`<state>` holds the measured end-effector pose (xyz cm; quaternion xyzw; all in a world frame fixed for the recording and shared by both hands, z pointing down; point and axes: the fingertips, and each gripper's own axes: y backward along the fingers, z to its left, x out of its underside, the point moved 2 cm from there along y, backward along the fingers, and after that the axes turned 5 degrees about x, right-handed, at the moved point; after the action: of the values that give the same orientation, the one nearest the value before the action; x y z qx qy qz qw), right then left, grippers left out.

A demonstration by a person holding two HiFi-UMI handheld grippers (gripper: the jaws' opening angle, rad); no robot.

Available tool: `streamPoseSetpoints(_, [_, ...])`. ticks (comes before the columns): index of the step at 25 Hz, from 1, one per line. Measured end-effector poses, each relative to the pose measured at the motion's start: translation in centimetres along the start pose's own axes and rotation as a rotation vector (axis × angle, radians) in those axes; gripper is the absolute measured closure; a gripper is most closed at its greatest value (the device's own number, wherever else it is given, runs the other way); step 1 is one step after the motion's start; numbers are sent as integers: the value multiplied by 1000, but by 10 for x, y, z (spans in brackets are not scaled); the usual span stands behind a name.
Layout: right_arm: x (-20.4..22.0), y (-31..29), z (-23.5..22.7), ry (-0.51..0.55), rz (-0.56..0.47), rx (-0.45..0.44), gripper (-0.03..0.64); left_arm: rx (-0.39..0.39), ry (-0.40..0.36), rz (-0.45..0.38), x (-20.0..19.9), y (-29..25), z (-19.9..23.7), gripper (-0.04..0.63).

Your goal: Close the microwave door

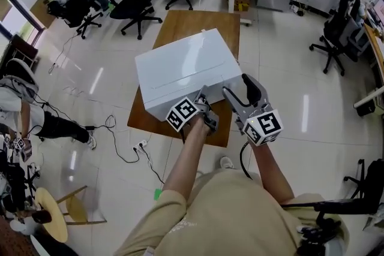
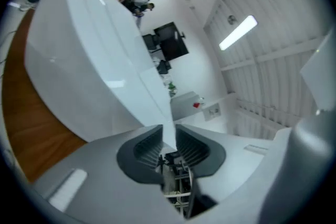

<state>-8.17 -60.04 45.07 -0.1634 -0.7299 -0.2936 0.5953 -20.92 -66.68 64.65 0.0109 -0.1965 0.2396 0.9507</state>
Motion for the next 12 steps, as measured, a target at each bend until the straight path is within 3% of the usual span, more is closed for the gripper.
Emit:
streamPoseSetpoints(2, [10,-2,1,-21,-5,-4,311,126,-98,-1,-8,13,-26,469])
streamPoseSetpoints(4, [20,-8,4,-37,-6,-14,311,163,-218,-24,-25,32,-41,422])
streamPoseSetpoints(7, [30,-16,12,-42,2,-38,311,97,-492,-94,-54,69,-50,396])
streamPoseSetpoints(12, [45,-20,32,-22,2,-66,311,-112,-1116,-248,-90,136,-80,340])
